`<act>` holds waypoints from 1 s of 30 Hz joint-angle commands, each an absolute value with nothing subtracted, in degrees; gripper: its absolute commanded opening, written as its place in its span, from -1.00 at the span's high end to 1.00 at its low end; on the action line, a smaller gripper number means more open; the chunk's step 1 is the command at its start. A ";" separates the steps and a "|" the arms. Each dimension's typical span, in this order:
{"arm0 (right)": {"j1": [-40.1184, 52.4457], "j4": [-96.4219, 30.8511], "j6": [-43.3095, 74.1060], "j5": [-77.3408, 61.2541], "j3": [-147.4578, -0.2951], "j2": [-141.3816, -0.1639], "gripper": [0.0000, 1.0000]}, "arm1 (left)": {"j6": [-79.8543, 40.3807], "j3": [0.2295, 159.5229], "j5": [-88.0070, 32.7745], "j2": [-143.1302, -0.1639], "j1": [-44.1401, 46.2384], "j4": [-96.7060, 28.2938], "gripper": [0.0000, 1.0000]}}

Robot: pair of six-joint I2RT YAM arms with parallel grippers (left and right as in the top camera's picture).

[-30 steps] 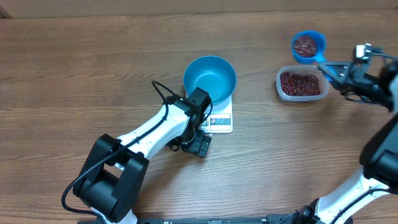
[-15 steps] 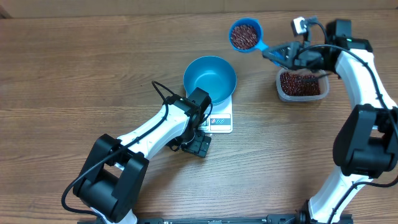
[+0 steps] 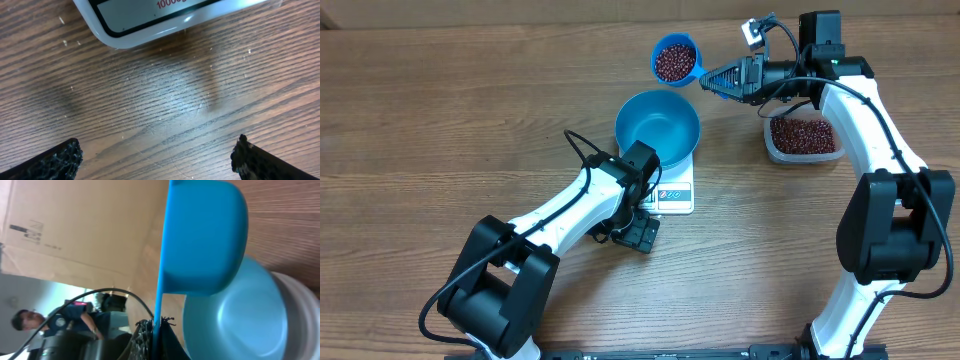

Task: Scoop item into bowl and weigh 150g on scale
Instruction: 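Lift the filled scoop and carry it left over the teal bowl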

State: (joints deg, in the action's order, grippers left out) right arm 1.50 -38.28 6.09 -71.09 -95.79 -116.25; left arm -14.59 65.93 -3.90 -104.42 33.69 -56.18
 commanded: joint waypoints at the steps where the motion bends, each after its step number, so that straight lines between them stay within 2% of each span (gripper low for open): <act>1: 2.20 -37.98 3.73 -68.79 -97.25 -115.31 0.93 | -13.69 66.50 -3.88 -104.79 33.67 -56.34 -0.99; 15: 3.18 -50.28 -6.22 -60.07 -97.25 -107.04 0.93 | -13.72 66.50 -3.90 -104.79 33.67 -56.31 -0.99; 18: 5.23 -54.54 -10.59 -52.36 -97.25 -107.04 0.93 | -13.69 66.50 -3.90 -104.79 33.67 -56.31 -0.99; 30: 12.56 -55.83 -24.36 -38.37 -97.25 -107.04 0.93 | -13.69 66.50 -3.86 -104.79 33.67 -56.31 -0.99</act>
